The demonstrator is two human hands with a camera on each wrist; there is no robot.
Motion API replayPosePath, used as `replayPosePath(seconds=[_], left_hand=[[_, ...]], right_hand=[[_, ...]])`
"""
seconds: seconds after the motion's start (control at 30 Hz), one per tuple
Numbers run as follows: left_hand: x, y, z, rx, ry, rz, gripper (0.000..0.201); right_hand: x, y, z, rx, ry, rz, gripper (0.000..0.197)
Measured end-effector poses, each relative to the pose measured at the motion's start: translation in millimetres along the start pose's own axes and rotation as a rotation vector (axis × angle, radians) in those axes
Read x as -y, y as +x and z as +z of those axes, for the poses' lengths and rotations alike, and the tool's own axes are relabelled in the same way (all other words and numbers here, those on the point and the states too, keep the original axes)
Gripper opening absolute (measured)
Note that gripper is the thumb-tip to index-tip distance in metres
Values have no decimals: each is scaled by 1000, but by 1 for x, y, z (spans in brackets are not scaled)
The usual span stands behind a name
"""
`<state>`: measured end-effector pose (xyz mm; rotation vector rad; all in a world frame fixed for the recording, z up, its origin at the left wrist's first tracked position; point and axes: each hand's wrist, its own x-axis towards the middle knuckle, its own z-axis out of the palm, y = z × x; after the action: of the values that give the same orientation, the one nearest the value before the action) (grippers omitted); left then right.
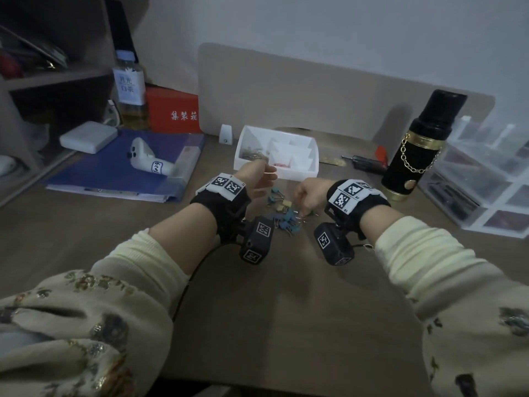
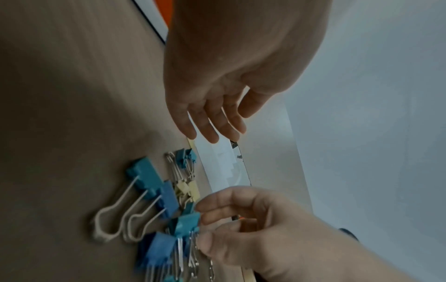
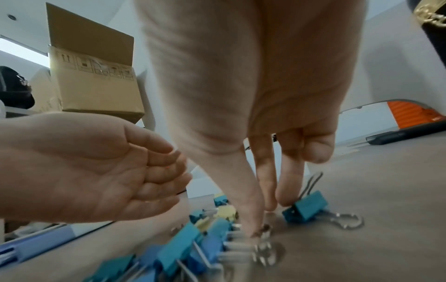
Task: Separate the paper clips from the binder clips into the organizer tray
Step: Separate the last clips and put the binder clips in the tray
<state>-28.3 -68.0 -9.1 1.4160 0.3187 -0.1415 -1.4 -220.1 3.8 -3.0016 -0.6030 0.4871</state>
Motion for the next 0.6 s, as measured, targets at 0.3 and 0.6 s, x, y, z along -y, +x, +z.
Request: replayPosePath(seconds=[0.3,0.6], left_hand=[[14,-19,-11,-9,-310,-29,22],[29,-29,-9,-50,-587,-101,17]], right_hand=[[-11,-12,0,-165,13,143,28],[-15,-19,13,-28,-106,171,29]])
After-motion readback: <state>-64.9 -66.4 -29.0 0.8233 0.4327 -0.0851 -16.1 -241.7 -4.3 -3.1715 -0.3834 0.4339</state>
